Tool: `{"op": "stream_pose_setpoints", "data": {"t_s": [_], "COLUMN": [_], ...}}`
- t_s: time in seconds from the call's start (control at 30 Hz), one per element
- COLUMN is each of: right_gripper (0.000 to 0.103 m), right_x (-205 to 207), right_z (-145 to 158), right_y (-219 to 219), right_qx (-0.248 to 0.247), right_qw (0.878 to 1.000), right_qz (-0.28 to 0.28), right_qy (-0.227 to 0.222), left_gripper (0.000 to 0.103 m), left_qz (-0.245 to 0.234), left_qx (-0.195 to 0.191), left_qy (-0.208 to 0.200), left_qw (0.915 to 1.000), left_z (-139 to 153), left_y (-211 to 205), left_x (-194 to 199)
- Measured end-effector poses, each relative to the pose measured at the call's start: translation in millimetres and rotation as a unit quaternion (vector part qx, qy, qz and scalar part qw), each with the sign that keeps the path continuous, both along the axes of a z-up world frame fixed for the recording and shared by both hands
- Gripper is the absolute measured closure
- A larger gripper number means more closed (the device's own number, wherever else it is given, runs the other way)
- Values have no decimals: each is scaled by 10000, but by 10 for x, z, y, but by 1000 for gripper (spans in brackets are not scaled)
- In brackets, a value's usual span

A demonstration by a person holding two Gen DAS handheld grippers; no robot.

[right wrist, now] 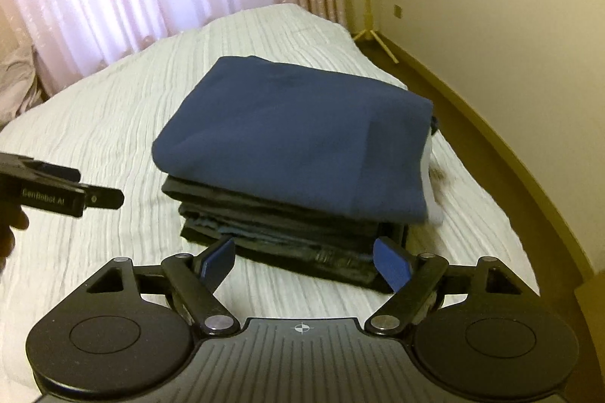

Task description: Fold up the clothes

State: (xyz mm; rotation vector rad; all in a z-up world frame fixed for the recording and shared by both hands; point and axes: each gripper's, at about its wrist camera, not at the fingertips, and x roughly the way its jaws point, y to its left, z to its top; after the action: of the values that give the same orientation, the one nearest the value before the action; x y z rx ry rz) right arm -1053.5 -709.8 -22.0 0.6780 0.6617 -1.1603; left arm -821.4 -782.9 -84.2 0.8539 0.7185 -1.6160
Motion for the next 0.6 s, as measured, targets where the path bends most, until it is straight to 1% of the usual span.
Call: {"op": "stream_pose_setpoints", "data": {"t_s": [0.1,0.3,0.6], "right_gripper": [20,20,20], "right_x": [69,278,498], "right_z": [56,138,219], "right_y": [173,478,827], "right_qx": [34,-42,-149], "right_qw": [9999,10000,9996], "right_qz": [-84,-85,-249], "right_qy": [-65,-5,4], "left_gripper": [2,1,1], "left_qz": [19,35,-88], "left_qx": [-70,-99,-188], "left_qy": [42,112,75], "left_qw": [10000,9999,9998], "left_z": [69,171,255], "left_y": [147,457,803], "left_x": [47,157,323]}}
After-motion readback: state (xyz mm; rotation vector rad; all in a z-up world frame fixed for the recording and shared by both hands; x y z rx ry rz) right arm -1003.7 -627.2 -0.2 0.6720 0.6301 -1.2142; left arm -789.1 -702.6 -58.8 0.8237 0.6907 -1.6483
